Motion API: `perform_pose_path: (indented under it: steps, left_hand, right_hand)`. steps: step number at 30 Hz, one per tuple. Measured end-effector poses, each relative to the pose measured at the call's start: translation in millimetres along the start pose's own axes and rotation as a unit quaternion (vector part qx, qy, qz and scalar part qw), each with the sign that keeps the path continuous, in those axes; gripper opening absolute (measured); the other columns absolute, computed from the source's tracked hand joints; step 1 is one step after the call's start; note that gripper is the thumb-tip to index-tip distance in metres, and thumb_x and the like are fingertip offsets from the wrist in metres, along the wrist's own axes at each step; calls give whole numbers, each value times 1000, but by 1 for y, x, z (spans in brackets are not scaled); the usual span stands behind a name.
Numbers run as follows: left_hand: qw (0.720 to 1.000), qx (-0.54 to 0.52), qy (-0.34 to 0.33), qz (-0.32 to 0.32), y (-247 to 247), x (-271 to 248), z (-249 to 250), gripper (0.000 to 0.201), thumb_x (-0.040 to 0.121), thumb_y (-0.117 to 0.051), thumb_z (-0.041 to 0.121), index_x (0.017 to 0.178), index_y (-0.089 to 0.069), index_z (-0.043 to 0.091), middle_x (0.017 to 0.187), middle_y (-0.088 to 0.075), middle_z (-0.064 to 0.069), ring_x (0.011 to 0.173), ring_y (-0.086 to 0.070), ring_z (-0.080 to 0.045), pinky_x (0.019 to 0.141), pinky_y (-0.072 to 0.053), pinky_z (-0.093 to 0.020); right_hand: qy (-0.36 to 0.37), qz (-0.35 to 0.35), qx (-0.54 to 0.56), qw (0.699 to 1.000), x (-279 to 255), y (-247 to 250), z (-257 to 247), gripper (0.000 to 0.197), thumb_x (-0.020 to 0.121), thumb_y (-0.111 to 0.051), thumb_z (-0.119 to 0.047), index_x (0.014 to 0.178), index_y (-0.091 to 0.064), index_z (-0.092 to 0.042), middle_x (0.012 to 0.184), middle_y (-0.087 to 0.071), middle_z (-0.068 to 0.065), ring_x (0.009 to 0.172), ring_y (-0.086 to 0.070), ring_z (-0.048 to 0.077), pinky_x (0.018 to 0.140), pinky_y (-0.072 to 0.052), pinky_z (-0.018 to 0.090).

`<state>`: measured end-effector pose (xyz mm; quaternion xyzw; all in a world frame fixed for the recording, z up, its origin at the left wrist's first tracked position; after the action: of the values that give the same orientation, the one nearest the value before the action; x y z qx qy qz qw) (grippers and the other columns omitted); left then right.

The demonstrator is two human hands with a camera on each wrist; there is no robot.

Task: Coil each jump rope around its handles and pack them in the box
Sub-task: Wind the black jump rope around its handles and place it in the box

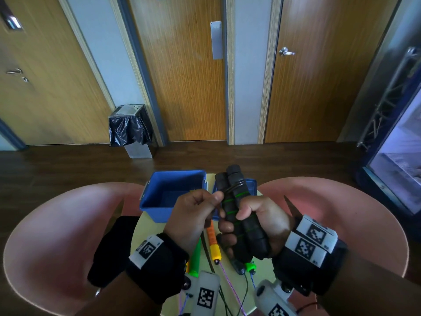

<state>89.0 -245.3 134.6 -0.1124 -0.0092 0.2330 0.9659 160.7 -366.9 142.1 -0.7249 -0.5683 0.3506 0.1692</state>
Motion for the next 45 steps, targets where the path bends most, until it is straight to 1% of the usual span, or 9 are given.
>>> perform_pose_path:
  steps: [7,12,16,23,29,33,36,40,45]
  left_hand:
    - [998,-15,15,-63,14,7,1,33,74,-73,25,54,-51,12,50,-54,-8,35,-43,-12,39,-36,-17]
    - [988,-92,-6,-125,11,9,2,74,63,-87,52,106,-55,1,56,-55,1,49,-54,-9,49,-46,-21]
    - [981,-98,6,-168,3,8,9,67,82,-67,50,137,-50,16,121,-66,-17,115,-63,-27,98,-51,-39]
    - [978,-101,-38,-180,0,4,31,62,73,-72,36,123,-53,6,94,-65,-19,88,-65,-29,80,-54,-36]
    - [982,-77,-89,-145,10,11,39,65,62,-78,30,115,-54,1,82,-68,-22,67,-68,-24,65,-56,-33]
    - [994,6,-110,-15,16,16,36,46,65,-79,24,106,-61,11,80,-70,-8,74,-68,-19,72,-54,-36]
    - [989,49,-131,52,10,15,29,32,73,-79,25,99,-62,18,73,-68,10,73,-65,-8,72,-53,-34]
    - [983,101,-139,60,12,13,20,16,84,-76,22,95,-66,16,70,-68,15,71,-62,0,66,-49,-16]
    - [990,73,-121,6,24,7,13,30,79,-77,13,106,-66,5,81,-75,5,77,-69,-4,68,-52,-16]
  right_hand:
    - [17,-51,-4,999,-1,-10,3,32,58,-63,-18,88,-53,-11,73,-44,7,63,-45,23,68,-38,37]
    - [-2,-101,47,994,5,-23,2,29,66,-50,-20,93,-48,-10,74,-46,4,64,-47,20,71,-41,36]
    - [-1,-154,69,986,10,-37,2,31,64,-39,-25,92,-45,-14,72,-49,-1,62,-48,15,68,-41,31]
    - [47,-176,91,979,8,-44,2,32,76,-48,-23,103,-45,-7,84,-65,11,72,-63,26,72,-50,35]
    - [108,22,-44,993,8,-33,0,48,73,-68,-26,113,-56,-3,77,-64,15,66,-64,29,61,-55,33]
    - [165,147,-417,882,6,-33,-11,35,71,-82,-33,99,-63,-23,76,-61,-9,71,-62,9,64,-48,23]
    - [124,221,-473,844,13,-27,-6,30,67,-73,-24,87,-50,-24,73,-49,-1,60,-49,16,54,-39,28]
    - [69,231,-400,884,11,-25,0,25,53,-60,-18,74,-47,-15,67,-45,10,60,-46,21,59,-37,32]
    - [-5,113,-141,984,1,-20,18,42,55,-59,-7,96,-49,-5,66,-44,10,46,-47,22,45,-39,23]
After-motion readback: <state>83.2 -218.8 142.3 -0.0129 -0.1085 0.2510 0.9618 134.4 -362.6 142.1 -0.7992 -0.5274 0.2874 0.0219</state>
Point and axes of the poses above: each hand's wrist, its own x-axis towards the middle knuckle, its own y-axis out of the back of the hand, z = x × y, the point moved 2 cm from there along x, towards the middle knuckle
